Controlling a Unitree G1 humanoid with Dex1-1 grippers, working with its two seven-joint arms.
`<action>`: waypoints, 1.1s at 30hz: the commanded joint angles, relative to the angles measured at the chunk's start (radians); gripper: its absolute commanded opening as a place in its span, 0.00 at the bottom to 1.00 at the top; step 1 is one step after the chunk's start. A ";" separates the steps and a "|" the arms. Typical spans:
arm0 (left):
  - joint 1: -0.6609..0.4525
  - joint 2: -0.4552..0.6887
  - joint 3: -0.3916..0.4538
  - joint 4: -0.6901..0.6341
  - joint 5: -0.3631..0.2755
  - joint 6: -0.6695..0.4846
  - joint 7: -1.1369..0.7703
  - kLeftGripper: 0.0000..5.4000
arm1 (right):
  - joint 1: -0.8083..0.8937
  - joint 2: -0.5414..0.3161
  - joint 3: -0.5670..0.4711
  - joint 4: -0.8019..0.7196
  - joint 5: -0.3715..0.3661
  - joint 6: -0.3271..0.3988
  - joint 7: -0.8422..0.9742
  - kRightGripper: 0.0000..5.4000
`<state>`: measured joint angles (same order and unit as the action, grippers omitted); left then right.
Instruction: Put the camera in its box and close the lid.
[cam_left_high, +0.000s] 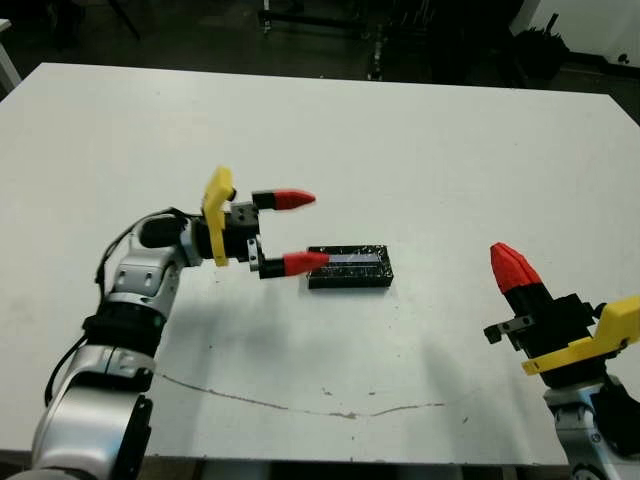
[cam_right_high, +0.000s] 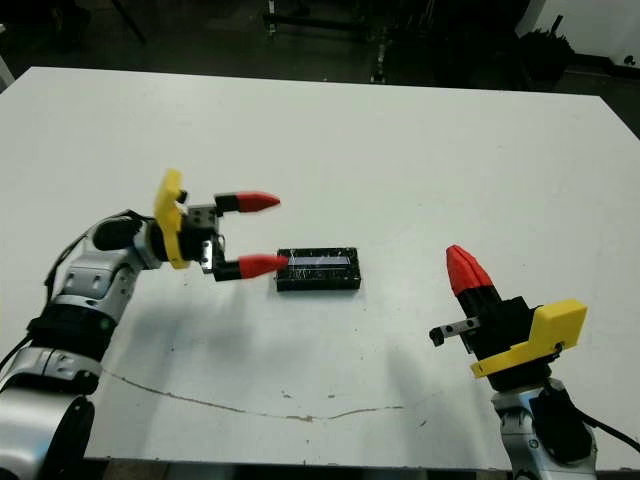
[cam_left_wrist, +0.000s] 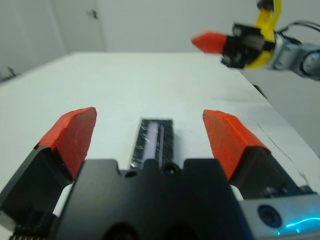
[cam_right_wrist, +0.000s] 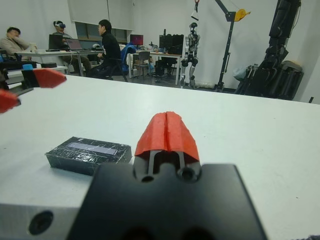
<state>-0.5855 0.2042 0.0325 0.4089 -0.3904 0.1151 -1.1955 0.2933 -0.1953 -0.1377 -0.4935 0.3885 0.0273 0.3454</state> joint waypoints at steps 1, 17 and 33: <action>0.082 -0.079 0.046 -0.103 -0.055 0.075 0.198 0.99 | 0.007 0.004 -0.002 0.001 0.001 0.004 -0.010 0.00; 0.193 -0.233 -0.220 -0.347 0.253 0.167 0.786 0.57 | 0.002 0.021 0.013 0.006 -0.012 -0.002 -0.022 0.00; 0.164 -0.151 -0.434 -0.143 0.487 0.223 0.726 0.12 | 0.004 0.037 0.020 0.002 -0.028 -0.006 -0.027 0.00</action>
<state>-0.4434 0.0364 -0.3849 0.2211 0.0809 0.2656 -0.4553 0.2933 -0.1578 -0.1153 -0.4934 0.3651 0.0185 0.3301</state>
